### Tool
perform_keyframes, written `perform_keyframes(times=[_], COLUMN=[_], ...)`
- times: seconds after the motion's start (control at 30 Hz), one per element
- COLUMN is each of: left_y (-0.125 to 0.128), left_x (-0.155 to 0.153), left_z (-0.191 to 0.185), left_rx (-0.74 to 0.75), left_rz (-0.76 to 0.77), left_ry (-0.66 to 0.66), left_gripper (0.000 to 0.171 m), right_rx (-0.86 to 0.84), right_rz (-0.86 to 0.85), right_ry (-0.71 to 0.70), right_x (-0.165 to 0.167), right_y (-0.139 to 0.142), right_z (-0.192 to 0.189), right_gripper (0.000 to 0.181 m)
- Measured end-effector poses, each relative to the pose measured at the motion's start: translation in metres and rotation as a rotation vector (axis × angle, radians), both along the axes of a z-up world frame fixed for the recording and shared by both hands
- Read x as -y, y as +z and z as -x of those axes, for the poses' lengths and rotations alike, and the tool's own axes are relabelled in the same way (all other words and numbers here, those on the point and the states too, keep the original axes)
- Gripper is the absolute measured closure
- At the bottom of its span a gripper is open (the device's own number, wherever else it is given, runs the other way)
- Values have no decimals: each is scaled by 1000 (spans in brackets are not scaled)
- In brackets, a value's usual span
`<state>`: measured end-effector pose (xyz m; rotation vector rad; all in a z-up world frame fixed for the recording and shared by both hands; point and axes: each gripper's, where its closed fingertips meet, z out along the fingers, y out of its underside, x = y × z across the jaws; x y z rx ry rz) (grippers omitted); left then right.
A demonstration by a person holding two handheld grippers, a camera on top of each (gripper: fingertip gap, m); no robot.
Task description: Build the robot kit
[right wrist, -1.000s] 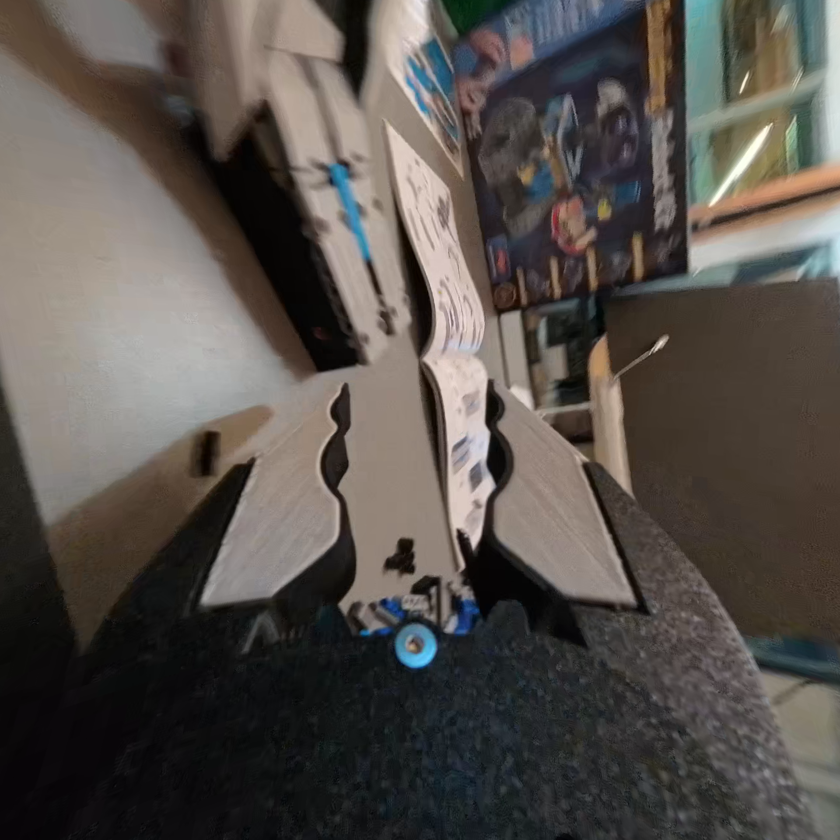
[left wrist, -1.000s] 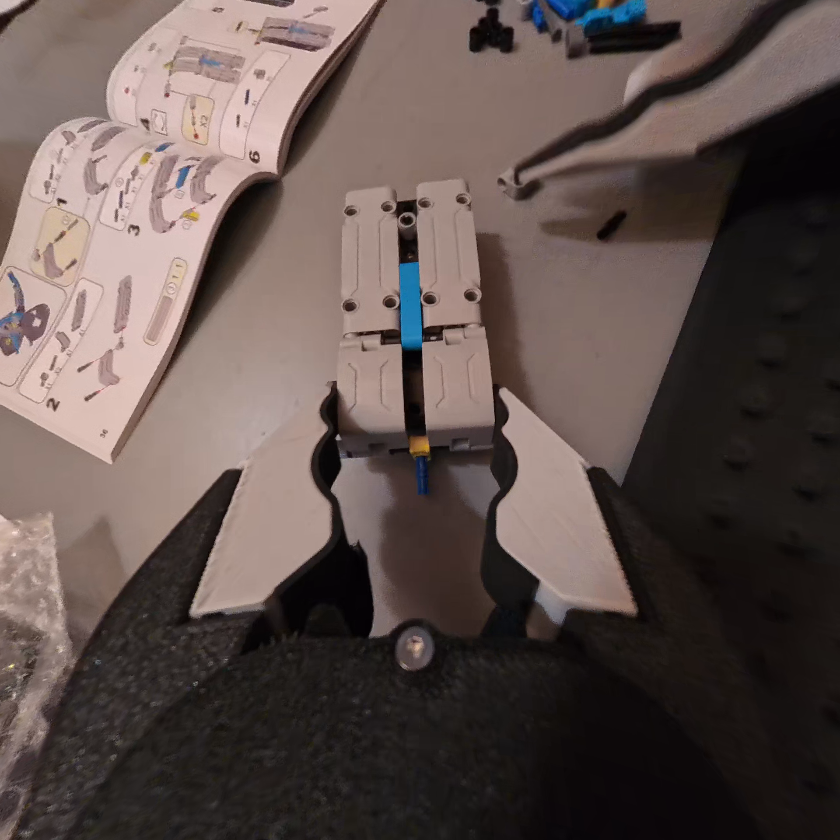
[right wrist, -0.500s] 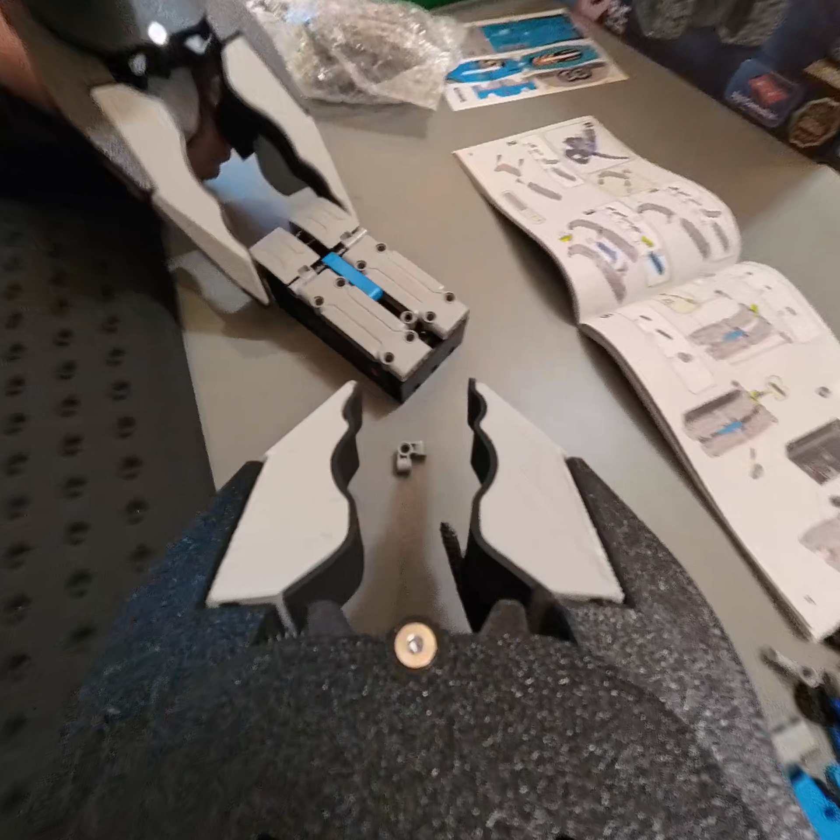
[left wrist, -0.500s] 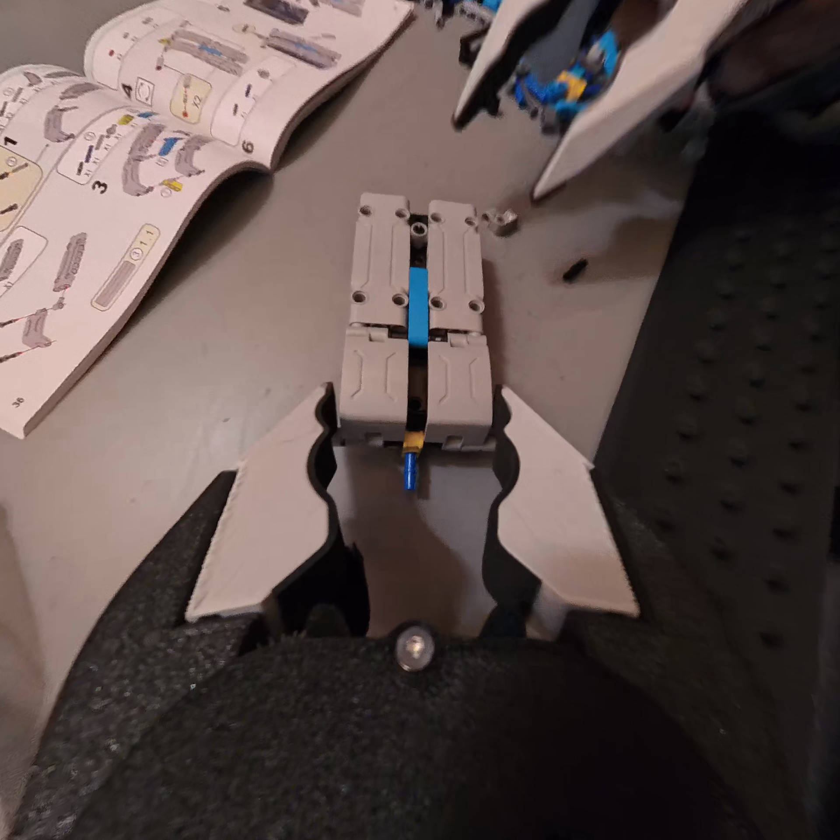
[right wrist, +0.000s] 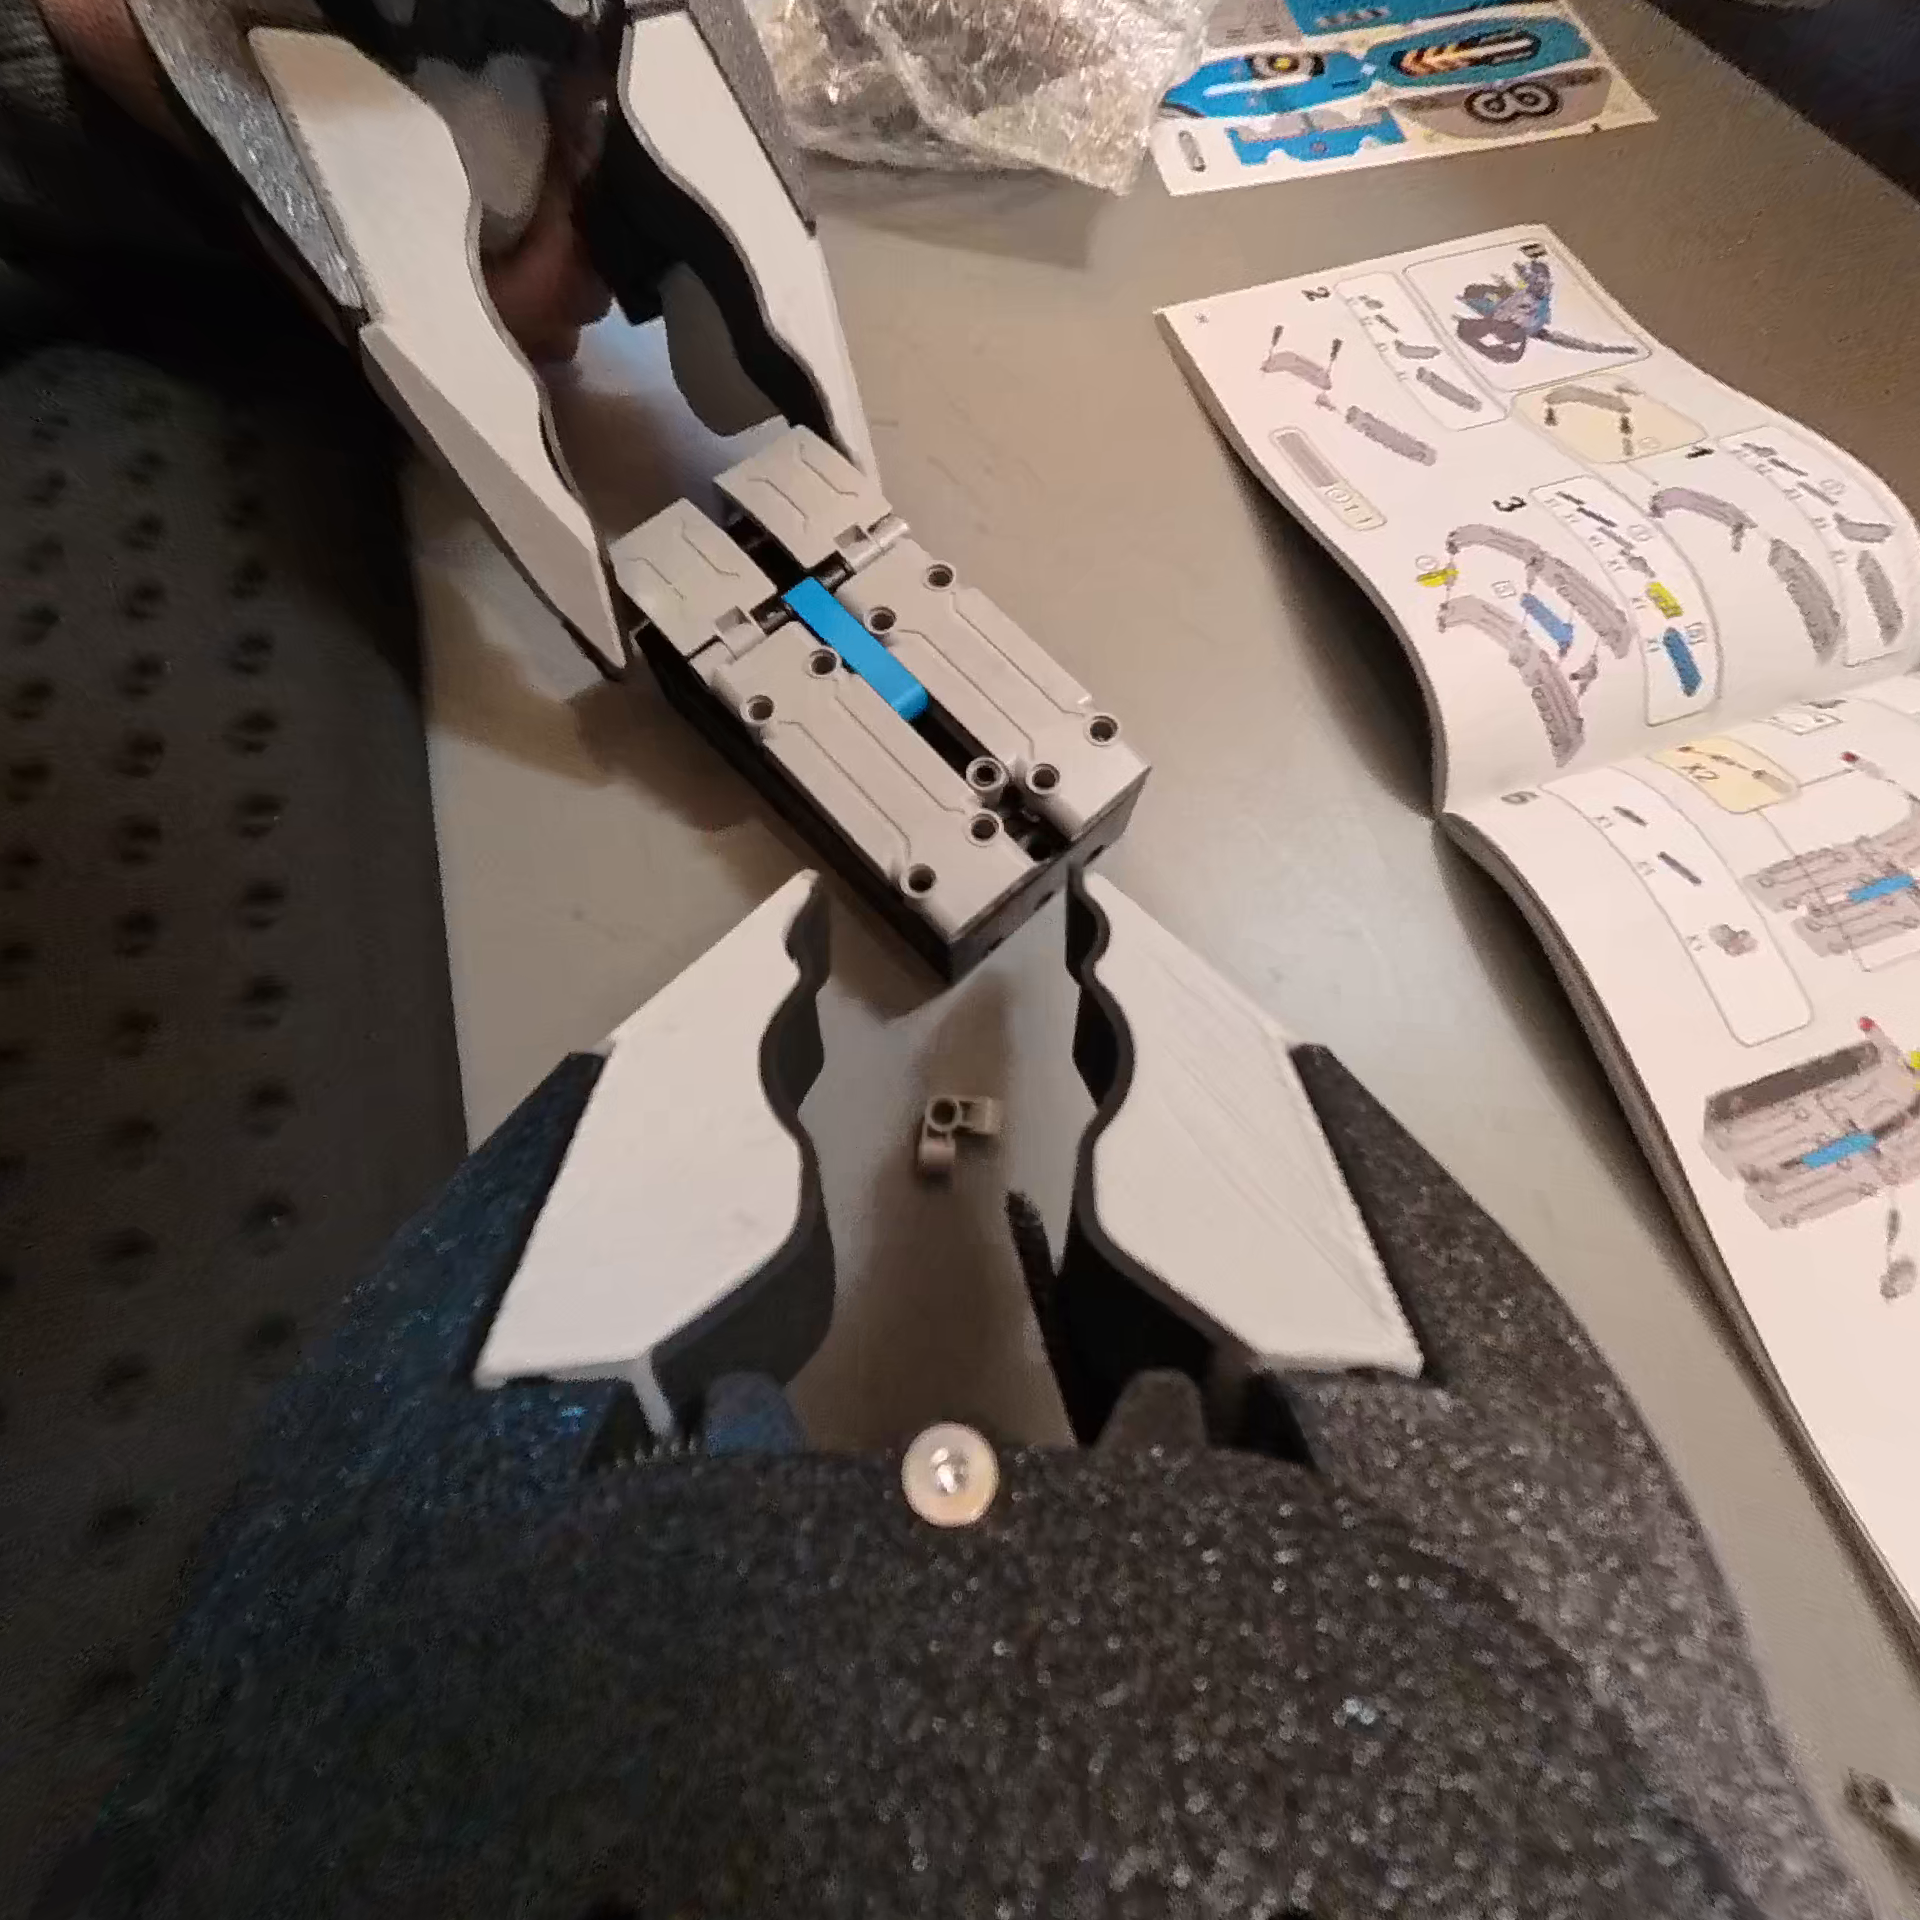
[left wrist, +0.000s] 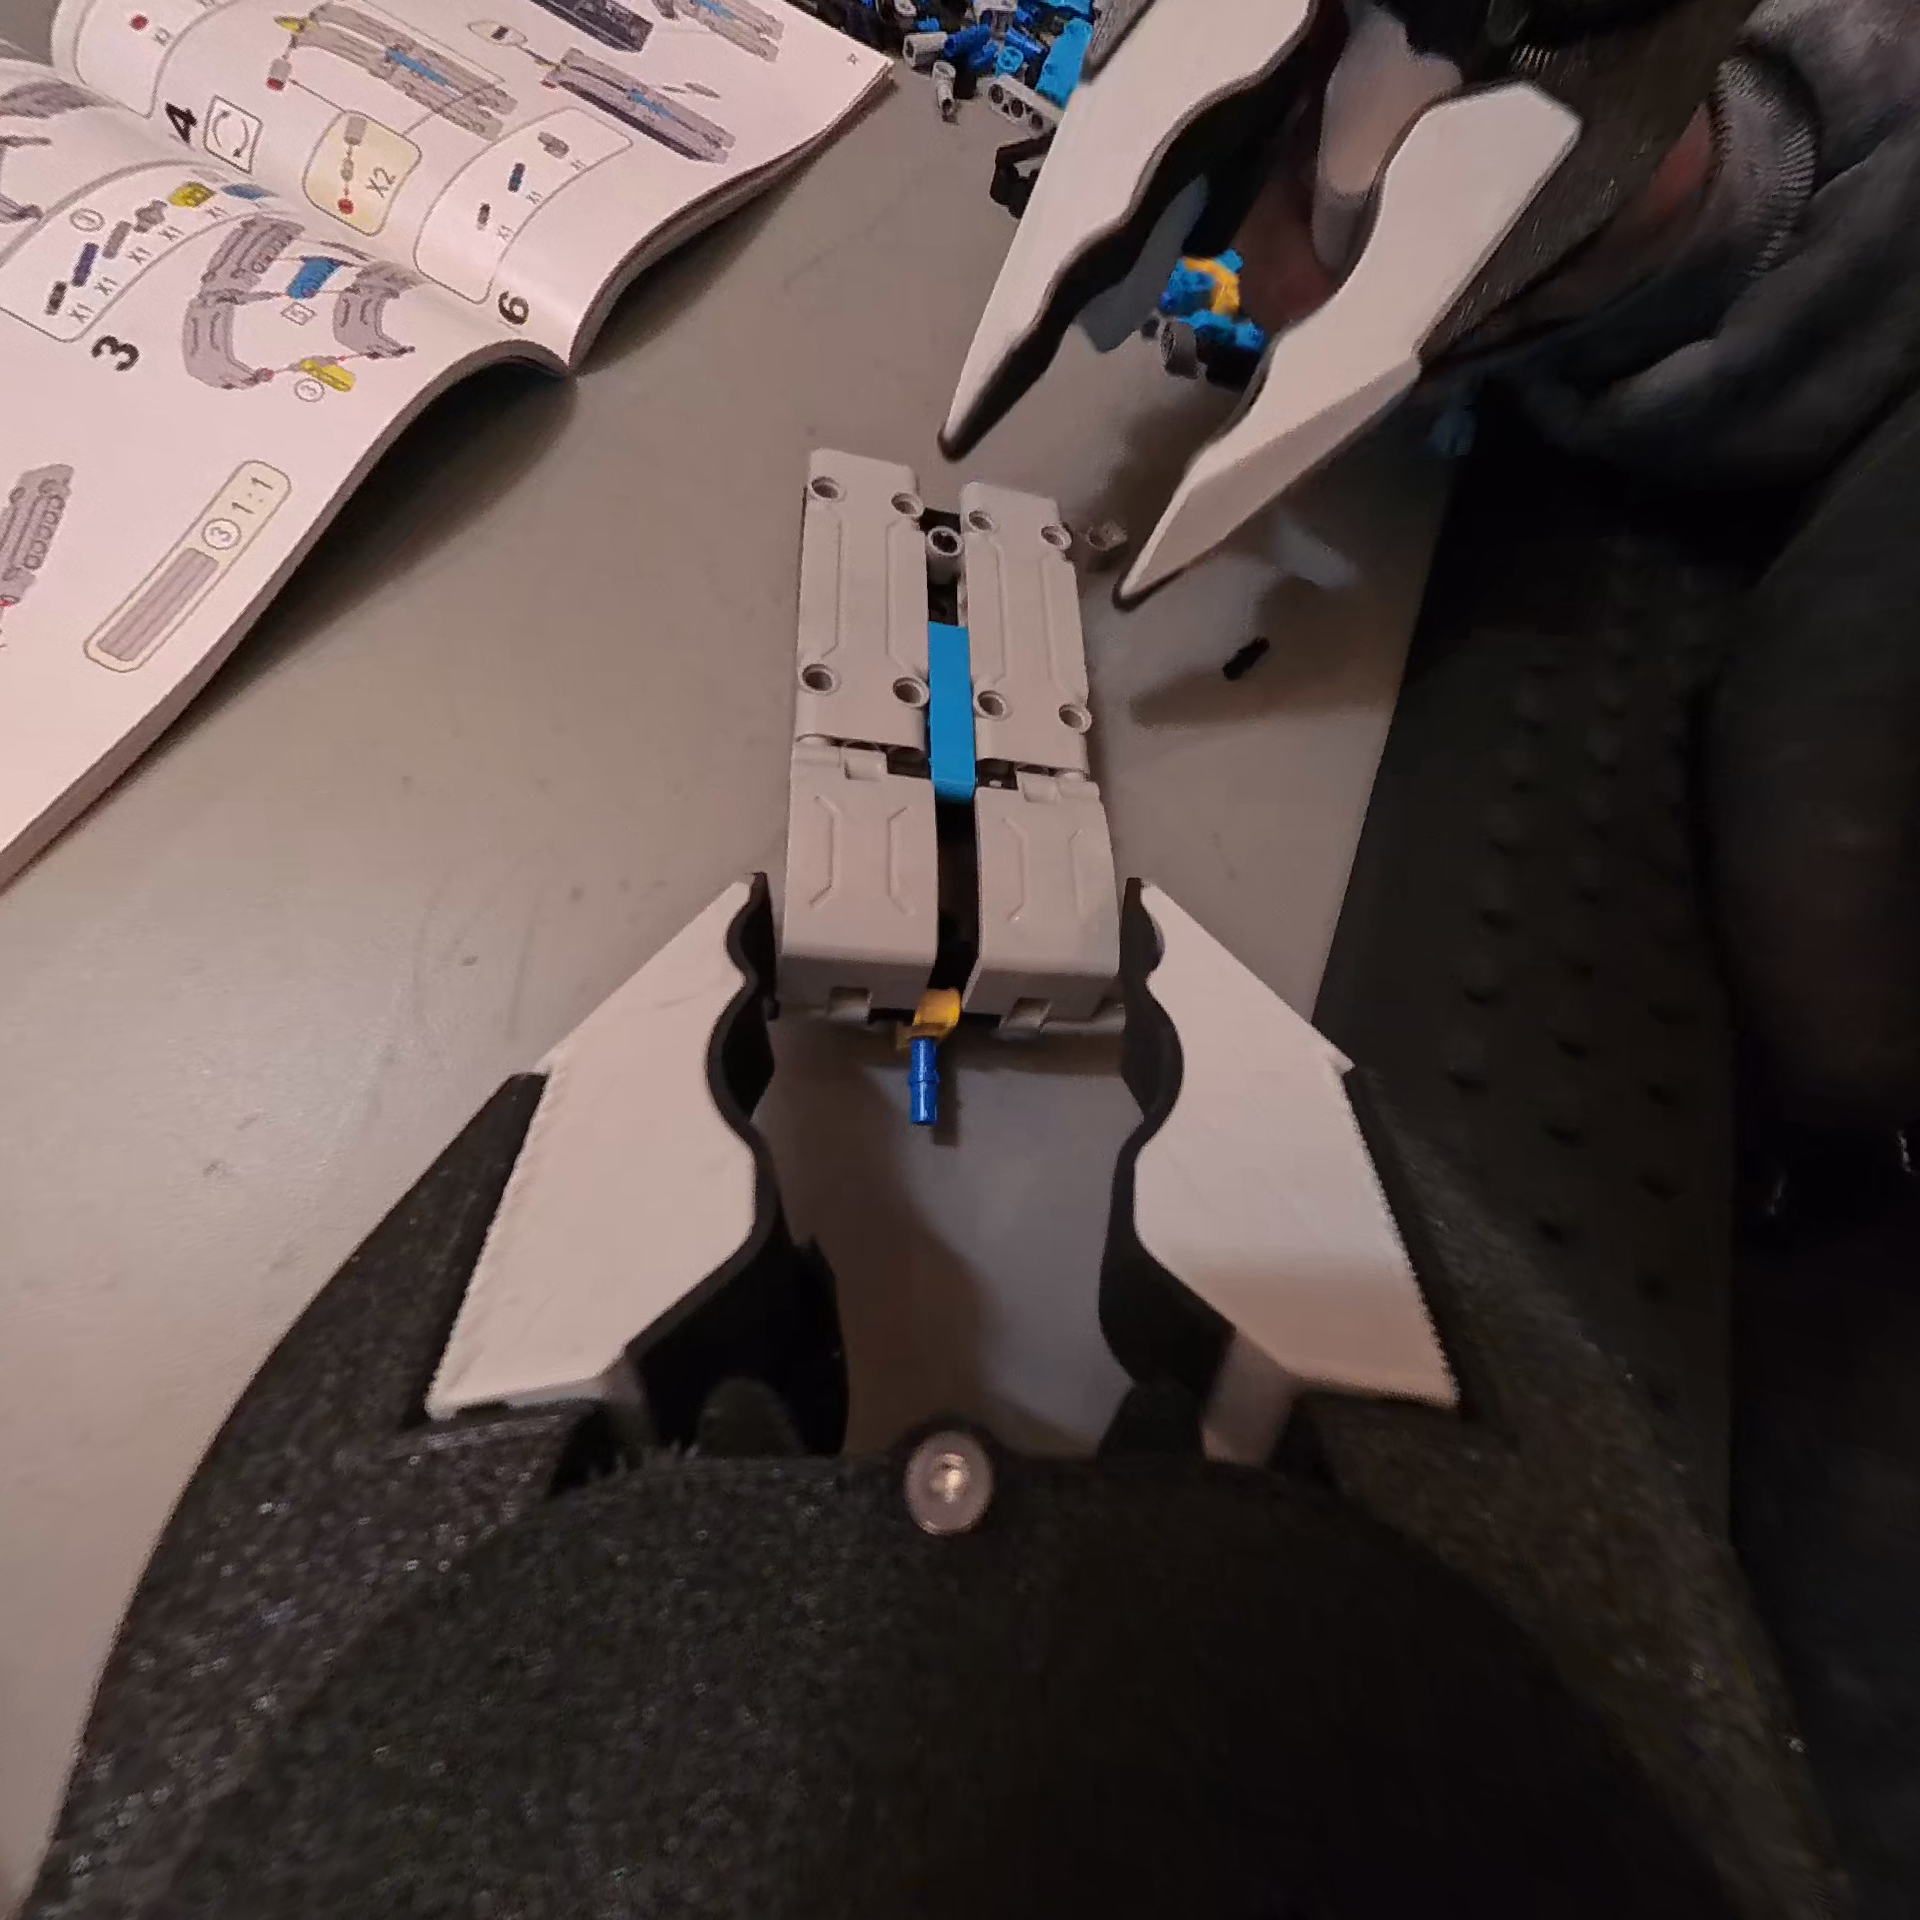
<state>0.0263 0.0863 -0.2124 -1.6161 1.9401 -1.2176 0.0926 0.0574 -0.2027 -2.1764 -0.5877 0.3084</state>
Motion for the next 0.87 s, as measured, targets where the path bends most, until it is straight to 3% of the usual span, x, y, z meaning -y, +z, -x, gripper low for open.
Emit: perform_keyframes(times=[0.1, 0.17, 0.23, 0.33, 0.47, 0.7, 0.87], left_y=[9, 20, 29, 51, 87, 82, 76], left_x=[-4, -8, -16, -28, -31, -53, -47], left_z=[0, 1, 1, 0, 1, 3, 2], left_rx=[51, 103, 156, 257, 449, 472, 465], left_rz=[1, 13, -12, -86, -65, 37, -104], left_ry=[29, 66, 134, 253, 389, 471, 464], left_gripper=[102, 102, 103, 109, 113, 113, 114], right_rx=[-138, -185, -112, -40, 43, 71, 94], right_rz=[-5, 34, 63, 82, 64, -3, 6], right_ry=[12, 40, 7, 26, 40, -26, -63], right_x=[18, 36, 45, 52, 52, 45, 46], right_y=[19, 22, 12, 0, -9, -1, -5], right_z=[-5, -7, -16, -14, -11, -22, -29], right_gripper=[152, 144, 142, 158, 159, 161, 162])
